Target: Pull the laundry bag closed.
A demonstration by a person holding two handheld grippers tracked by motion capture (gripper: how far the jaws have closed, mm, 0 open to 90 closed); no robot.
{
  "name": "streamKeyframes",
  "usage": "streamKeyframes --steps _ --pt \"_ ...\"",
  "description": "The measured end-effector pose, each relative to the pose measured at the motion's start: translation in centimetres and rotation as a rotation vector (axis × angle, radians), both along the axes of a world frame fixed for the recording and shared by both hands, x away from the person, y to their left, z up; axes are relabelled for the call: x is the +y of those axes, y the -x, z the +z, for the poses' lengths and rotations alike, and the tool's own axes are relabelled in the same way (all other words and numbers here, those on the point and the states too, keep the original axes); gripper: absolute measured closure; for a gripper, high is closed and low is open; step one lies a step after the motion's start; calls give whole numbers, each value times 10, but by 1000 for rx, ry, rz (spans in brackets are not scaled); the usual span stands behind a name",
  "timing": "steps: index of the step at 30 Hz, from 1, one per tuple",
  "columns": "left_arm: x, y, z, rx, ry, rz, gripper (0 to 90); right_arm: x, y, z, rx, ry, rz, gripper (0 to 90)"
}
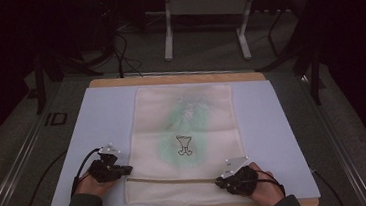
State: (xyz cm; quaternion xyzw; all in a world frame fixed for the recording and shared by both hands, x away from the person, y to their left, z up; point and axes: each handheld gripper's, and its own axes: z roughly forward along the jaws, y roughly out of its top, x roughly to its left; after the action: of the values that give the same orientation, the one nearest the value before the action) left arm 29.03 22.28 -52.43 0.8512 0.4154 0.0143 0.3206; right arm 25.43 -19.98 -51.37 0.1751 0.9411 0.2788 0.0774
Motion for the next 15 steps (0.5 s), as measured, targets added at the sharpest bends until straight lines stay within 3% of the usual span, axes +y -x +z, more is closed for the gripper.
streamKeyframes --steps 15 --pt "0 0 0 -1 -3 -1 897 -13 1 0 6 -11 -26 820"
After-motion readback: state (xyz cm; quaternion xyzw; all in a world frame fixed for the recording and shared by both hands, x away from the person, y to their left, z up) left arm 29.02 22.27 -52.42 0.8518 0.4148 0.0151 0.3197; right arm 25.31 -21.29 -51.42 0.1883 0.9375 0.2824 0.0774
